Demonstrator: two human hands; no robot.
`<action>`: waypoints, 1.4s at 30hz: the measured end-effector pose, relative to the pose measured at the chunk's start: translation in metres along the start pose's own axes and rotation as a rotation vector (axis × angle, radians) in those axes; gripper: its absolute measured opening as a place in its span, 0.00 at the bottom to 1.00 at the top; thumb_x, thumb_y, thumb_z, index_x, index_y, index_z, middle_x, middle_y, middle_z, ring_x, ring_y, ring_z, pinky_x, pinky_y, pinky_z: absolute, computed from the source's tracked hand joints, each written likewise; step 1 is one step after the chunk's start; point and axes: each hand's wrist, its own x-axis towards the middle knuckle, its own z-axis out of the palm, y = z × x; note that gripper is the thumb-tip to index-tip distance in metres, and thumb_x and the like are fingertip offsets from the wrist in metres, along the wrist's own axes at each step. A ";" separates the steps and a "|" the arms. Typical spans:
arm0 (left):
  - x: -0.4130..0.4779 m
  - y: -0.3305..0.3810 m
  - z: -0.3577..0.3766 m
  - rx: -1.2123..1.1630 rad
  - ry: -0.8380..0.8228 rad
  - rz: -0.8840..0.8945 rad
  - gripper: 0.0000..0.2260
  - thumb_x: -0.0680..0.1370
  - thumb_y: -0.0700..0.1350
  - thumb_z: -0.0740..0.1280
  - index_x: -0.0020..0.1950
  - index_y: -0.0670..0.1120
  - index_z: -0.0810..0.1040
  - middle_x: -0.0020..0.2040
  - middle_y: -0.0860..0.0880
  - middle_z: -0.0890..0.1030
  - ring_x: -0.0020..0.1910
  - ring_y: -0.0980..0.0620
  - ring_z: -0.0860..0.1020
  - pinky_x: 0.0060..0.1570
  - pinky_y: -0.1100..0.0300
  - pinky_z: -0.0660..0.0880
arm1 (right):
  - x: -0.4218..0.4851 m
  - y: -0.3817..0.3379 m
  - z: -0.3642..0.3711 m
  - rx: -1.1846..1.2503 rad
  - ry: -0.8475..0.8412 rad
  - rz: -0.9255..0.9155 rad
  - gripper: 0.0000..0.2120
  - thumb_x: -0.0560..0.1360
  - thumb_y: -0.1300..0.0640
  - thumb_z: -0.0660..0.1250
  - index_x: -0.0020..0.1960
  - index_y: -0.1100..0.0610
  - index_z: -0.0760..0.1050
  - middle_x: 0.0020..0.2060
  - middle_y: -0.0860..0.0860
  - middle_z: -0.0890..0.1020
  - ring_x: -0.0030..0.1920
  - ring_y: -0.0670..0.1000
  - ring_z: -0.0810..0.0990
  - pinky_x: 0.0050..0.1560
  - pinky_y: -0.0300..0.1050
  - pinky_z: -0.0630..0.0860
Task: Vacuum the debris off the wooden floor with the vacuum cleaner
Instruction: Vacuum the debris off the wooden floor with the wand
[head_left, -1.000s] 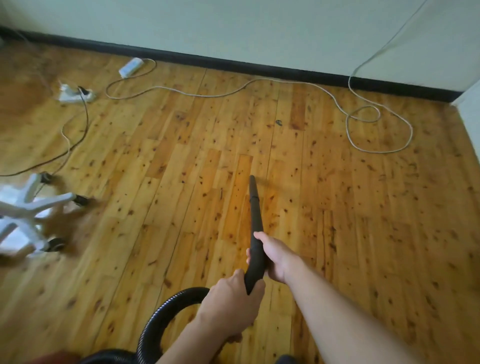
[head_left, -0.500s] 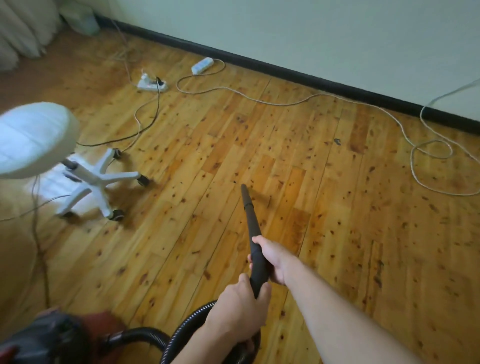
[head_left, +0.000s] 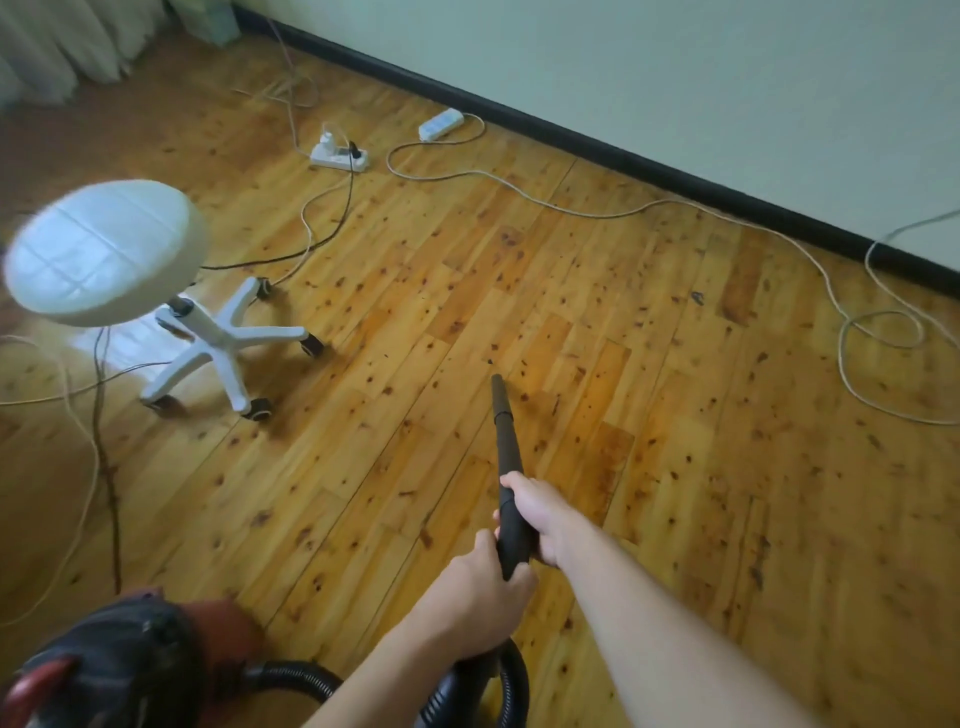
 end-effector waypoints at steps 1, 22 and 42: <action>0.000 0.005 0.005 0.021 -0.006 0.012 0.11 0.78 0.55 0.57 0.55 0.49 0.66 0.42 0.49 0.77 0.33 0.52 0.77 0.39 0.53 0.79 | -0.001 0.003 -0.009 0.013 0.009 0.005 0.15 0.80 0.50 0.60 0.60 0.59 0.71 0.41 0.57 0.78 0.41 0.56 0.76 0.48 0.52 0.77; -0.053 0.083 0.067 0.365 -0.135 -0.134 0.16 0.78 0.55 0.58 0.56 0.45 0.69 0.41 0.49 0.76 0.35 0.54 0.76 0.30 0.61 0.71 | -0.070 0.053 -0.088 0.066 -0.195 0.208 0.16 0.78 0.46 0.62 0.45 0.60 0.76 0.26 0.53 0.80 0.25 0.51 0.78 0.23 0.37 0.72; -0.065 0.007 0.049 0.177 0.059 -0.257 0.11 0.77 0.53 0.61 0.51 0.46 0.73 0.40 0.47 0.78 0.36 0.51 0.77 0.39 0.58 0.76 | -0.062 0.067 0.002 -0.168 -0.300 0.166 0.15 0.78 0.47 0.62 0.48 0.59 0.75 0.32 0.56 0.77 0.31 0.53 0.76 0.28 0.41 0.74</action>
